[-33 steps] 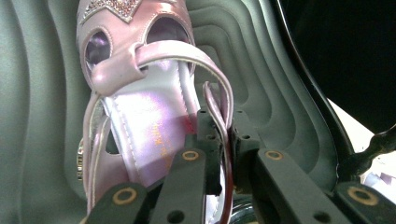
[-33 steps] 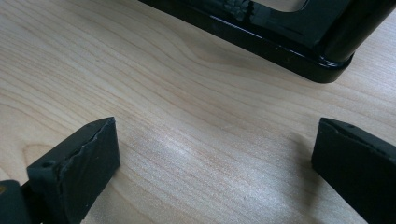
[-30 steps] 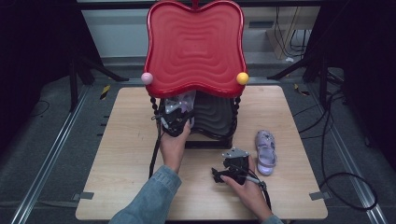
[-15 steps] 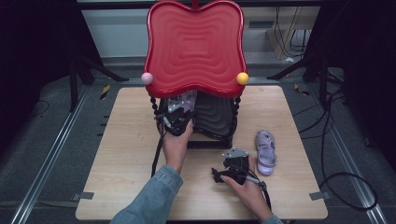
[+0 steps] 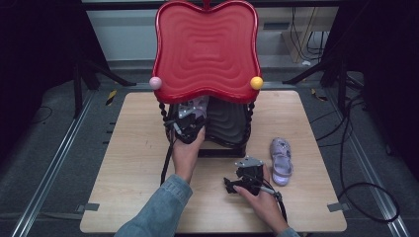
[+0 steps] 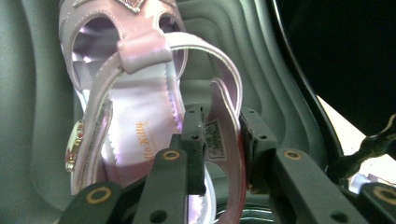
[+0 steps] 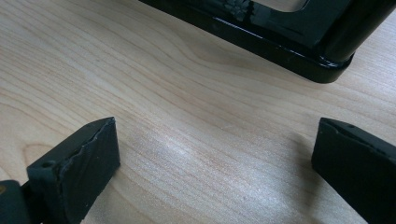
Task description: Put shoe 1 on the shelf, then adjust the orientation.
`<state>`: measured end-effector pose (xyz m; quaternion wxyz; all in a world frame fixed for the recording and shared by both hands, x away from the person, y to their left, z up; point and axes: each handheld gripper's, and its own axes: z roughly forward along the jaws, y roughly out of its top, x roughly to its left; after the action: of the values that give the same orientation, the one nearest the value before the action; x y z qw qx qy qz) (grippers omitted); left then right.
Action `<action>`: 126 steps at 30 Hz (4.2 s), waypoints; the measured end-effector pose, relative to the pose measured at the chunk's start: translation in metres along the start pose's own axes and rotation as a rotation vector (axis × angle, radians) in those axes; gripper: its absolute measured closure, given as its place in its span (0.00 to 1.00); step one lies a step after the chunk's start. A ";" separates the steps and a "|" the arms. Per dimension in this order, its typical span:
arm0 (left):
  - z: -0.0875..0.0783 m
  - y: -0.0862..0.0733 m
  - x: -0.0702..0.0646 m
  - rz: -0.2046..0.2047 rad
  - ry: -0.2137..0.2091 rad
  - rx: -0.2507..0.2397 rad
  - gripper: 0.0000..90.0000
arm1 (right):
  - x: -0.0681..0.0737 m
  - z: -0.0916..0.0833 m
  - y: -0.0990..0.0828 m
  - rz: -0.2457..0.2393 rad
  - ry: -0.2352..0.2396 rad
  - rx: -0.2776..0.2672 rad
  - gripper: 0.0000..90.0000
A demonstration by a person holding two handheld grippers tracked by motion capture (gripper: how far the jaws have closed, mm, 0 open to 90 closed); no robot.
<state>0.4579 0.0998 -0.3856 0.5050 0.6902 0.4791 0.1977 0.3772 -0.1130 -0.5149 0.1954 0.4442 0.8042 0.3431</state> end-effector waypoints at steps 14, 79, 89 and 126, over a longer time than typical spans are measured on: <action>-0.030 0.007 -0.011 0.110 0.022 -0.019 0.52 | 0.000 0.000 0.000 -0.001 0.000 -0.001 0.01; -0.114 -0.108 0.122 0.082 0.166 0.146 0.10 | -0.132 -0.123 0.011 0.166 -0.216 0.148 0.49; -0.111 -0.111 0.120 0.096 0.165 0.166 0.10 | -0.135 -0.100 0.002 0.184 -0.176 0.237 0.54; -0.108 -0.115 0.124 0.091 0.191 0.183 0.11 | -0.134 -0.108 -0.006 0.096 -0.129 0.299 0.92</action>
<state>0.3800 0.2650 -0.4690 0.3826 0.7323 0.5094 0.2405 0.3778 -0.2696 -0.4431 0.1618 0.5271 0.8100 0.1995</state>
